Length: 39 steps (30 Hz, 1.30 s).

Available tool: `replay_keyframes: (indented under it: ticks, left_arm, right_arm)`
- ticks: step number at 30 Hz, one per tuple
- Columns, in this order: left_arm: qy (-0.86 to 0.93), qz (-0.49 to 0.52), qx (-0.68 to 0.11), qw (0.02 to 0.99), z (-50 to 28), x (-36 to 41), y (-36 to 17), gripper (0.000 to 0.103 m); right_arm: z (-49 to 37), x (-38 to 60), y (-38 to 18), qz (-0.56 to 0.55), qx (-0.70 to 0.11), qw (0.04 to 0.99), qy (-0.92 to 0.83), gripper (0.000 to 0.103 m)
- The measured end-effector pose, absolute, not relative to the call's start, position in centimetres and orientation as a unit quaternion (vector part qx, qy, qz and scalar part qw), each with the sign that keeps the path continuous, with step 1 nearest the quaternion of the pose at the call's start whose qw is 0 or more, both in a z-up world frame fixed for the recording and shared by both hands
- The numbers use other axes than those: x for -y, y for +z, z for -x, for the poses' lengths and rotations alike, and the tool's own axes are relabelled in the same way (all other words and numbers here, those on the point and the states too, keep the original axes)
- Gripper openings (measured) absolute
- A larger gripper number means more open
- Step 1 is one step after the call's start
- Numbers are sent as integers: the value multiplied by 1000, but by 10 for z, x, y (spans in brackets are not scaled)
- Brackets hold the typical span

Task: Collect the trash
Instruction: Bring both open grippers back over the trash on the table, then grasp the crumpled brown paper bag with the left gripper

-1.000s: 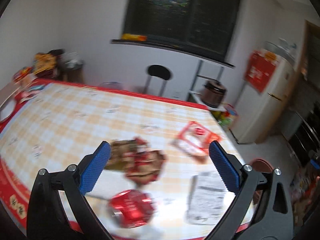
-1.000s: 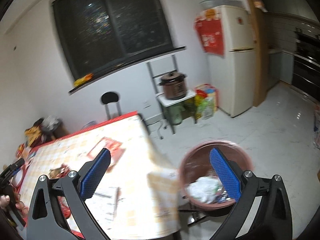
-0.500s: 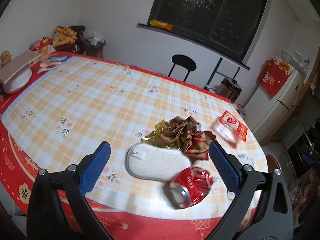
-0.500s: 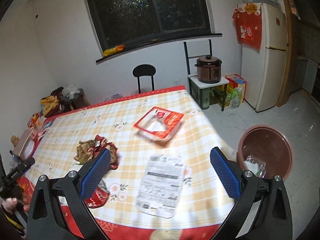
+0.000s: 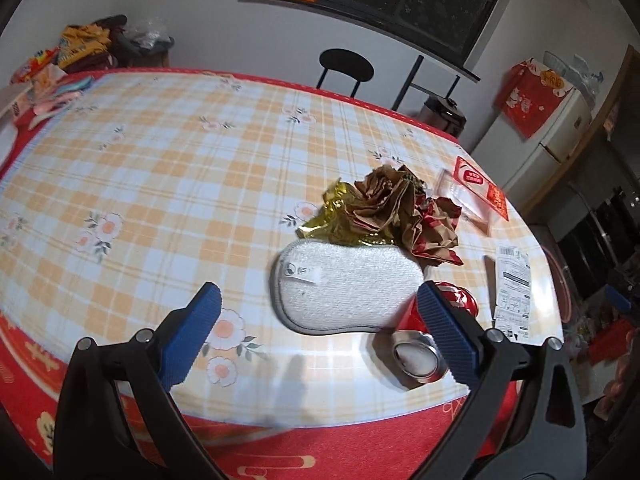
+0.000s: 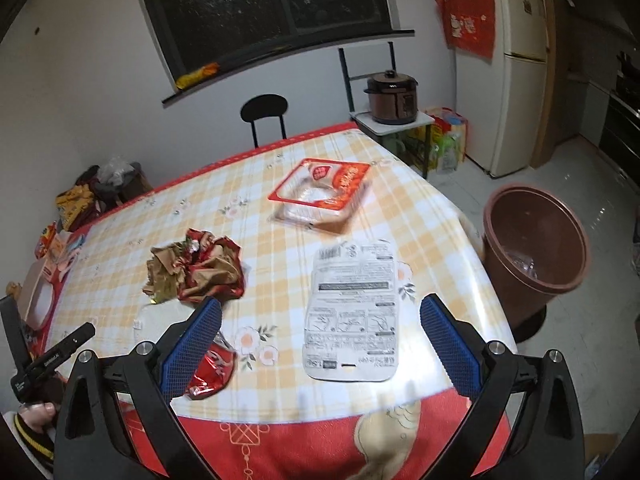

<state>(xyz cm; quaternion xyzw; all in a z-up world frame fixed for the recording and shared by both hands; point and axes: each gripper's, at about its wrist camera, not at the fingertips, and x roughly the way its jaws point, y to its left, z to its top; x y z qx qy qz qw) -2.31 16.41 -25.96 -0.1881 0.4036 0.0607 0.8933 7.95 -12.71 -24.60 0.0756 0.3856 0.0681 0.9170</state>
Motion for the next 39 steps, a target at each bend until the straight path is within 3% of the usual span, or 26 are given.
replay_keyframes:
  ticks: [14, 23, 30, 39]
  left_arm:
    - [33, 206, -409, 888, -4, -167, -271, 96]
    - [-9, 201, -412, 889, -73, -145, -260, 97]
    - [-28, 216, -453, 864, -151, -136, -293, 97]
    - [-37, 223, -488, 843, -183, -139, -320, 96]
  right_arm:
    - [-98, 105, -247, -61, -394, 914, 73, 98]
    - [-109, 115, -264, -78, -412, 906, 59, 98]
    - [-104, 138, -269, -87, -414, 905, 32, 98]
    - [-100, 174, -282, -108, -425, 898, -13, 98]
